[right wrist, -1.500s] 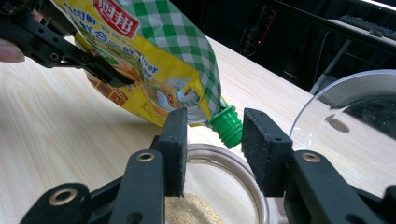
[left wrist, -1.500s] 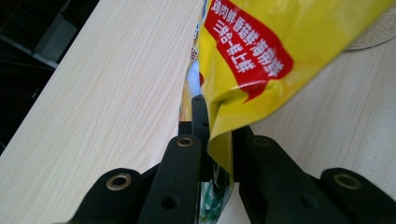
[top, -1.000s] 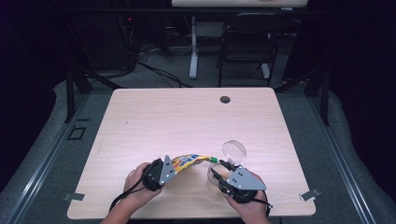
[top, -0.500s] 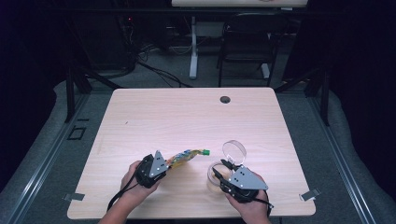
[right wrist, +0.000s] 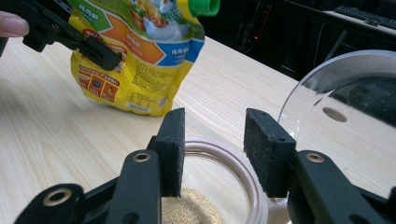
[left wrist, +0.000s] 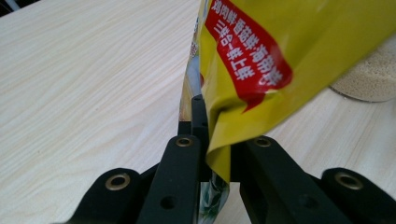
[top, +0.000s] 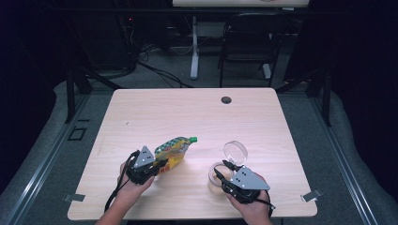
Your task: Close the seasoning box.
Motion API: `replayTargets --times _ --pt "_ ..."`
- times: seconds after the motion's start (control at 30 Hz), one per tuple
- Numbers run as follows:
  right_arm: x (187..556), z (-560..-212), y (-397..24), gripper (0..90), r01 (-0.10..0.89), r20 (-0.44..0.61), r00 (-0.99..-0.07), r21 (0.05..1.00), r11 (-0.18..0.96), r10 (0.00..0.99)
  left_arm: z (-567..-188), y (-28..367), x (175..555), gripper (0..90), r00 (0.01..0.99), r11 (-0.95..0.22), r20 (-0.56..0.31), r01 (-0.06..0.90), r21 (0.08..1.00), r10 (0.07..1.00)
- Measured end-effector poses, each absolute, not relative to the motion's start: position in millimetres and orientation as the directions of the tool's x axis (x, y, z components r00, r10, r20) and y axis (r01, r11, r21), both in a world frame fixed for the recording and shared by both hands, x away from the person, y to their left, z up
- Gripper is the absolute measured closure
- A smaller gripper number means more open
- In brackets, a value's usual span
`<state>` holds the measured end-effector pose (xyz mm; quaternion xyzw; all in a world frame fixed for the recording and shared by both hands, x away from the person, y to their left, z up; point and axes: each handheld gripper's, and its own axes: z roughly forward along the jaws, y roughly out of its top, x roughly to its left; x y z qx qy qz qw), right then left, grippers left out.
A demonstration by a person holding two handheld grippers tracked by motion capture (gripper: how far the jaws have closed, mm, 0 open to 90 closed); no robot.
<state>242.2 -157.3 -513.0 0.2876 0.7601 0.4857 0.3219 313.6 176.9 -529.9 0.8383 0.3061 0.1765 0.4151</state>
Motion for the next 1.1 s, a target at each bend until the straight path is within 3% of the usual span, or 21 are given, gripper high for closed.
replayTargets --times 0.43,0.77,1.1 --pt "242 -514 -157 58.9 0.128 -0.204 -0.63 0.924 0.36 0.749 -536 197 317 83.7 0.723 -0.381 -0.061 0.432 0.818 0.689" --pt "242 -514 -156 58.8 0.129 -0.204 -0.636 0.923 0.364 0.744 -540 212 312 78.4 0.713 -0.349 -0.077 0.431 0.832 0.697" --pt "243 -515 -155 58.7 0.136 -0.197 -0.641 0.922 0.363 0.742 -541 220 309 60.7 0.692 -0.315 -0.099 0.445 0.838 0.715"
